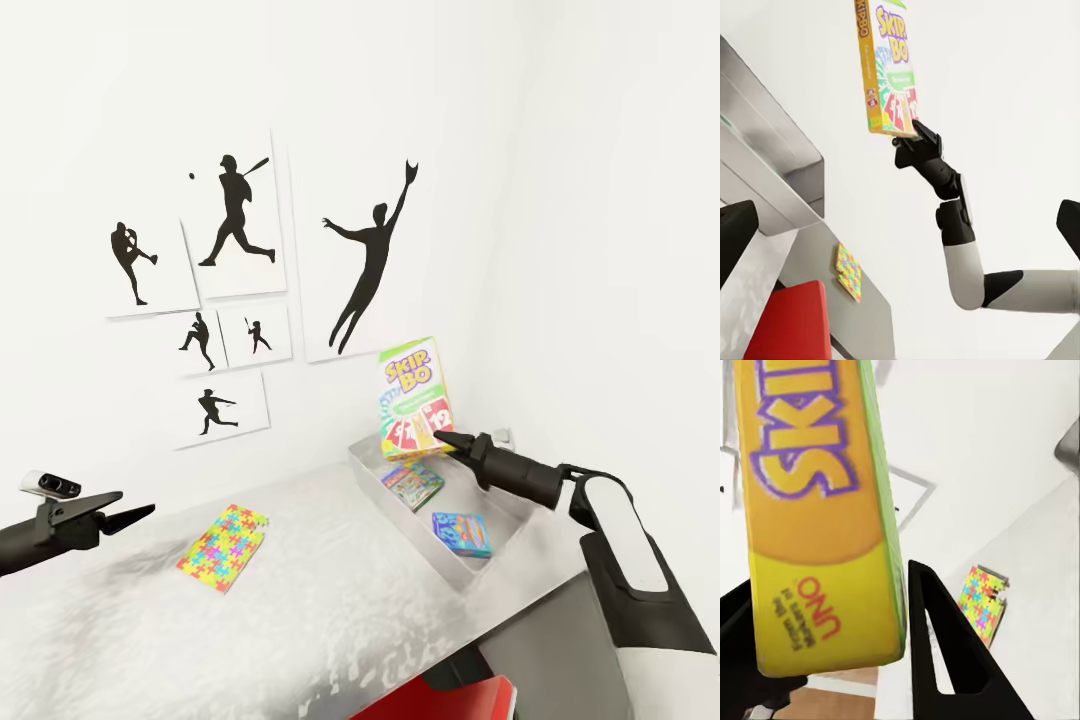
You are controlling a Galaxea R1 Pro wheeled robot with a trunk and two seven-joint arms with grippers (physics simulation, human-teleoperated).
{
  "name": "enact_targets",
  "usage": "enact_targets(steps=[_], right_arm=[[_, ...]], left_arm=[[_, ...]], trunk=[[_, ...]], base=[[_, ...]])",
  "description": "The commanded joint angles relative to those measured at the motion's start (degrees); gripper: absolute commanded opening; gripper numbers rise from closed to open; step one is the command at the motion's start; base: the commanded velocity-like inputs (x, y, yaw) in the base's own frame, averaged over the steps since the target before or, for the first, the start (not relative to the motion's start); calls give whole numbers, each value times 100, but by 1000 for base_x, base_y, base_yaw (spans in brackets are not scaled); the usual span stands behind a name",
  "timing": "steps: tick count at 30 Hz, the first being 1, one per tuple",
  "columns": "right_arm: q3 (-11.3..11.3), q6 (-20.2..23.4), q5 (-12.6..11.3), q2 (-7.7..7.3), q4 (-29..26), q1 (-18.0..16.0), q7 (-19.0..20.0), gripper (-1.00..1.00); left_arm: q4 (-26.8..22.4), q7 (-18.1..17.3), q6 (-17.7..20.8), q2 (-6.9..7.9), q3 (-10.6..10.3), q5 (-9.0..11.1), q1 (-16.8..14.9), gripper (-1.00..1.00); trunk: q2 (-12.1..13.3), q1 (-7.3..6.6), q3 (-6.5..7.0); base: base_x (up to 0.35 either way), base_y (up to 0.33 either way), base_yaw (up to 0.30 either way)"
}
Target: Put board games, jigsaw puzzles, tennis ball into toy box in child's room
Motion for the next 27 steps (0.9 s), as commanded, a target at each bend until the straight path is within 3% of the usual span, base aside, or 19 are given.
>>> enact_targets(steps=[1, 4, 8, 12, 15, 18, 20, 23, 27], right_arm=[[-24, 21, -123, -122, 217, -164, -60, -100], [-27, 21, -135, -574, 924, -423, -75, -100], [-28, 21, -139, -977, 2005, -530, -79, -100], [41, 21, -139, -1325, 2366, -602, -80, -100], [226, 21, -133, -1538, 2452, -618, -80, -100], [387, 21, -126, -1653, 2526, -625, -80, -100], [453, 21, -112, -1695, 2553, -631, -80, -100], [613, 21, -94, -1716, 2557, -639, -80, -100], [885, 21, -86, -1722, 2553, -648, -80, -100]], left_arm=[[1, -11, 60, -14, -29, 33, -13, 100], [-20, -11, 85, -135, -30, 22, -13, 100], [-46, 43, 129, -483, -34, -101, -16, 100], [-96, 386, 364, -1115, -26, -292, -49, 100], [-162, 1087, 638, -1714, -19, -351, -75, 100], [-334, 1659, 922, -2002, -2, -357, -256, 100], [-531, 1903, 1082, -2107, 14, -331, -419, 100], [-721, 2034, 1170, -2232, 23, -300, -514, 100], [-780, 2070, 1196, -2280, 37, -293, -541, 100]], trunk=[[-15, 4, -15], [-15, 4, -15], [-15, 4, -15], [-15, 4, -15], [-15, 4, -15], [-15, 4, -15], [-15, 4, -15], [-15, 4, -15], [-15, 4, -15]], base=[[0, 0, 0], [0, 0, 0], [0, 0, 0], [0, 0, 0], [0, 0, 0], [0, 0, 0], [0, 0, 0], [0, 0, 0], [0, 0, 0]])
